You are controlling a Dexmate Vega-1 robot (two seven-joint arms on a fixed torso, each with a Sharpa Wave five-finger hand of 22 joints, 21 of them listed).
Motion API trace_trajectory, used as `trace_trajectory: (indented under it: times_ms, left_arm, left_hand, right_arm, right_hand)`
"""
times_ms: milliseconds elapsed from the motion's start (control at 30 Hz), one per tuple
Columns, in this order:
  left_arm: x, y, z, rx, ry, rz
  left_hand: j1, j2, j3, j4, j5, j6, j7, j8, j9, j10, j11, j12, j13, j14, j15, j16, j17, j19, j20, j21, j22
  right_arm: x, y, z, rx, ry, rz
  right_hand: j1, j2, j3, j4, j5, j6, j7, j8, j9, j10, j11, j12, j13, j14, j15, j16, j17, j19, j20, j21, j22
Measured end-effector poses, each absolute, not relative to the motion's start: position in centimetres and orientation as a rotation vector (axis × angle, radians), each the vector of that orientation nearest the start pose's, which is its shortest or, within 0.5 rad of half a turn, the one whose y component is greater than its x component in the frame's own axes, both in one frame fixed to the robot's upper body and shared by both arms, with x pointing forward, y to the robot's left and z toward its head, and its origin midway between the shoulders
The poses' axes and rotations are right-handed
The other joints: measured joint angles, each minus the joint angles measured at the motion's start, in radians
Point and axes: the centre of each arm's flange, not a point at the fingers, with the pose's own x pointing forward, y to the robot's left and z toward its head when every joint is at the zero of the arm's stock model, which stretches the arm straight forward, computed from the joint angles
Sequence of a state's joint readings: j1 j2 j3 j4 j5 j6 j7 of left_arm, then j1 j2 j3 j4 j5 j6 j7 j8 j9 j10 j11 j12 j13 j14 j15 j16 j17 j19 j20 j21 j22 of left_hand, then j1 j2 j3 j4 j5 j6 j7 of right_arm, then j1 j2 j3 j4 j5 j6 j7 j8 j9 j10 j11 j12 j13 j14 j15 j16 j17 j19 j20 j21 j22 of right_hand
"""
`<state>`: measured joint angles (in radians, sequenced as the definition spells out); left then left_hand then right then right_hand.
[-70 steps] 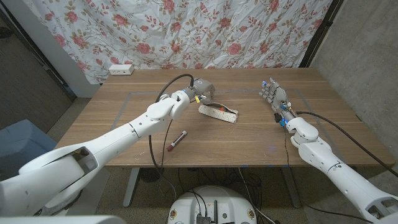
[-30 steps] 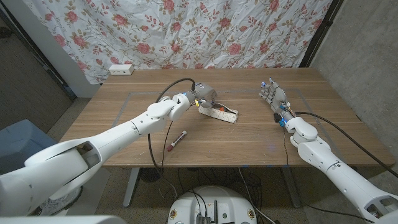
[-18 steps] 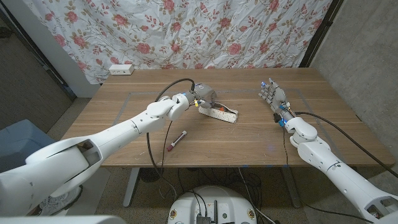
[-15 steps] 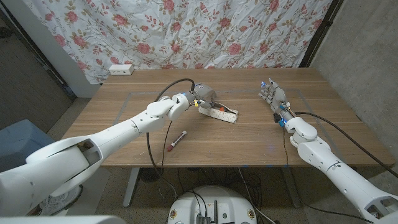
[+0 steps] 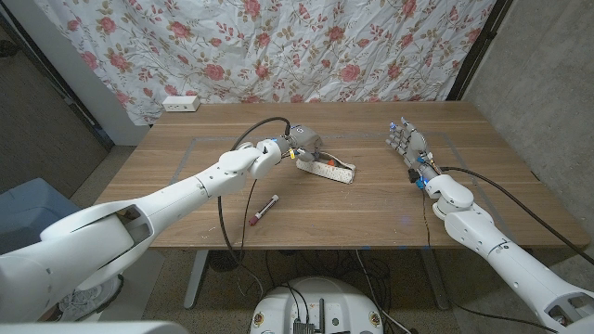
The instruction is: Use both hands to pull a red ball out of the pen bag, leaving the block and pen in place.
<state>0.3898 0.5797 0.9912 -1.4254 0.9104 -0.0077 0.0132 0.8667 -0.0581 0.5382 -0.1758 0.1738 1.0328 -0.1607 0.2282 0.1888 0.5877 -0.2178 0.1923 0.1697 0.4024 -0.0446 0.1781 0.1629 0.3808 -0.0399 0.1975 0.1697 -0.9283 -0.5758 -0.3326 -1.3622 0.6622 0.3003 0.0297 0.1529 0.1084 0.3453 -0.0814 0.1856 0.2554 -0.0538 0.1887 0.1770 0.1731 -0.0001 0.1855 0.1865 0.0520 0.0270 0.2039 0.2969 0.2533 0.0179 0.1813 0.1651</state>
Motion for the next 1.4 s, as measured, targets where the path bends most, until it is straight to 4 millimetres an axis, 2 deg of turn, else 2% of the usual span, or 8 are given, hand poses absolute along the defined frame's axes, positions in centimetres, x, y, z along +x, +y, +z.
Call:
trace_trajectory:
  times_ms: [100, 233, 633, 933, 1067, 1400]
  left_arm:
    - [64.9, 8.9, 3.2, 1.881, -0.876, -0.127]
    - [65.0, 9.0, 3.2, 1.883, -0.870, -0.129]
    - [64.8, 9.5, 3.3, 1.883, -0.854, -0.124]
    - [64.7, 9.9, 3.3, 1.877, -0.843, -0.124]
    - [64.8, 10.0, 3.4, 1.873, -0.834, -0.127]
    - [64.9, 10.5, 3.4, 1.862, -0.814, -0.161]
  left_hand:
    - [0.005, -0.005, -0.004, -0.004, 0.000, 0.000, 0.000, 0.000, 0.000, 0.000, 0.000, 0.000, 0.000, 0.000, 0.000, 0.000, 0.000, 0.008, -0.003, 0.000, 0.000]
    - [0.013, -0.013, -0.010, -0.010, 0.000, -0.015, -0.015, -0.007, 0.000, 0.000, 0.000, -0.004, 0.000, 0.000, 0.000, 0.000, 0.000, 0.007, -0.003, 0.000, 0.000]
    - [0.030, -0.030, -0.029, -0.007, 0.000, -0.042, -0.034, -0.025, 0.000, 0.000, 0.000, -0.008, 0.005, 0.000, 0.000, 0.000, 0.000, 0.007, -0.003, 0.000, 0.000]
    - [0.040, -0.040, -0.046, 0.000, 0.000, -0.070, -0.035, -0.033, 0.000, -0.015, 0.003, -0.011, 0.005, 0.000, 0.000, 0.000, 0.002, 0.007, -0.003, 0.000, 0.000]
    - [0.043, -0.043, -0.070, 0.006, 0.000, -0.111, -0.037, -0.044, 0.000, -0.033, 0.000, -0.012, 0.005, -0.014, -0.001, 0.000, 0.003, 0.003, -0.003, 0.000, 0.000]
    - [0.032, -0.054, -0.094, 0.011, 0.000, -0.140, -0.032, -0.043, 0.000, -0.062, 0.004, -0.015, 0.005, -0.027, 0.002, -0.005, 0.003, -0.011, -0.003, -0.006, 0.000]
  right_arm:
    - [63.5, -31.7, -4.8, 0.017, -0.579, 0.185]
    - [63.5, -31.8, -4.8, 0.017, -0.578, 0.184]
    - [63.5, -31.9, -4.9, 0.018, -0.574, 0.181]
    - [63.6, -31.9, -4.9, 0.018, -0.571, 0.180]
    - [63.5, -32.0, -4.9, 0.016, -0.570, 0.179]
    - [63.3, -32.0, -4.8, 0.006, -0.572, 0.177]
  right_hand:
    - [0.000, 0.000, 0.000, 0.000, 0.000, 0.000, 0.000, 0.000, 0.000, 0.000, 0.000, 0.000, 0.000, 0.000, 0.000, 0.000, 0.000, 0.000, 0.000, 0.000, 0.000]
    - [0.000, 0.000, -0.003, -0.003, 0.000, 0.000, 0.000, 0.000, 0.000, 0.000, 0.000, 0.000, 0.000, 0.000, 0.000, 0.000, 0.000, 0.000, 0.000, 0.000, 0.000]
    - [0.000, 0.000, -0.003, -0.003, 0.000, 0.000, 0.000, 0.000, 0.000, 0.000, 0.000, 0.000, 0.000, 0.000, 0.000, 0.000, -0.005, -0.004, 0.004, 0.000, 0.000]
    - [0.000, 0.000, -0.006, -0.006, 0.000, 0.000, 0.000, 0.000, 0.000, 0.000, 0.000, 0.000, 0.000, 0.000, 0.000, 0.000, -0.005, -0.004, 0.004, 0.000, 0.000]
    - [0.000, 0.000, -0.006, -0.006, 0.000, 0.000, 0.000, 0.000, 0.000, 0.000, 0.000, 0.000, 0.000, 0.000, 0.000, 0.000, -0.004, -0.004, 0.004, 0.000, 0.000]
    - [0.000, 0.000, -0.001, -0.010, 0.000, 0.000, 0.000, 0.000, 0.000, 0.000, 0.000, 0.000, 0.000, 0.000, 0.000, 0.000, -0.009, -0.004, 0.004, 0.000, 0.000]
